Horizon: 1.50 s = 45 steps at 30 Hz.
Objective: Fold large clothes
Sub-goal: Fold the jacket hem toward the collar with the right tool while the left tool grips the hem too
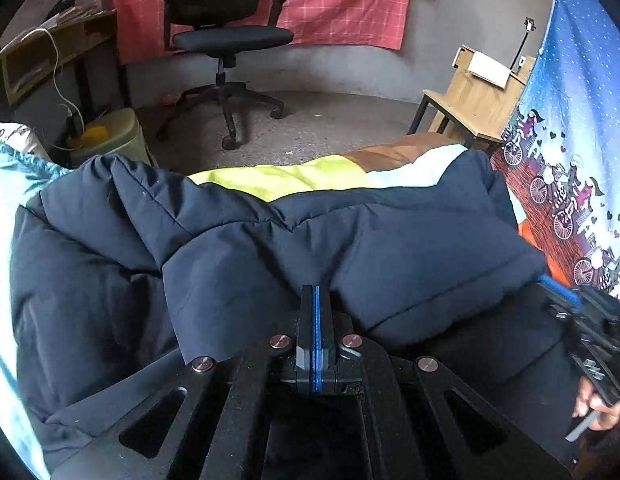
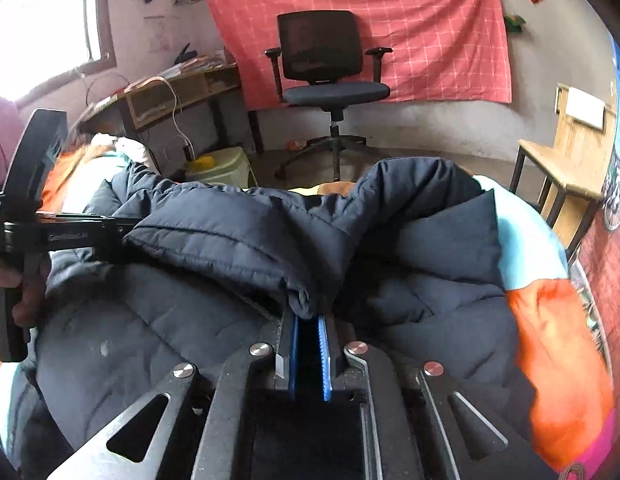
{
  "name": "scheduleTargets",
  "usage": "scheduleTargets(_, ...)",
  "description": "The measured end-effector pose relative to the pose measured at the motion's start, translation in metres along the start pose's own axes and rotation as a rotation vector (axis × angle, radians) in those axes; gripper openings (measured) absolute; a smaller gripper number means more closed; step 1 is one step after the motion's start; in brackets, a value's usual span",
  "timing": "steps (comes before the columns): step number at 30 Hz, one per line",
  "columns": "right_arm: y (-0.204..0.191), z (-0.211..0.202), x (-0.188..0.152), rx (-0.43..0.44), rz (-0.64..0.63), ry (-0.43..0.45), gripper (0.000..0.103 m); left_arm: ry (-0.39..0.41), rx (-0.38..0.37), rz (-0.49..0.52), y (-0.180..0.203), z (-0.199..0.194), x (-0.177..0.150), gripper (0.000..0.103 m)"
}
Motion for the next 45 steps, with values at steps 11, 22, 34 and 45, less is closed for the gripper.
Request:
scheduleTargets(11,-0.012,0.041,0.07,0.13,0.003,-0.048,0.018,0.057,-0.011,-0.034,-0.018,0.005,-0.014,0.0)
scheduleTargets(22,0.023,0.137,0.038,0.133,0.165,-0.256,0.005,0.038,-0.021,-0.092,-0.03,0.032,-0.004,0.001)
scheduleTargets(34,0.016,0.106,0.046,0.114,0.127,-0.169,0.011,0.214,-0.046,-0.19,-0.061,-0.033,0.011,0.0)
scheduleTargets(45,-0.039,0.112,0.038,0.195,-0.048,-0.238,0.011,-0.001,0.09,-0.198,-0.091,0.013,0.022,0.0)
Point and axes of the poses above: each gripper's, at about its wrist camera, not at the fingertips, and z roughly the way its jaws point, y to its right, x to its top, the point moved 7 cm from there along z, roughly the way its jaws point, and after that the axes turned 4 degrees about z, right-handed, at the moved point
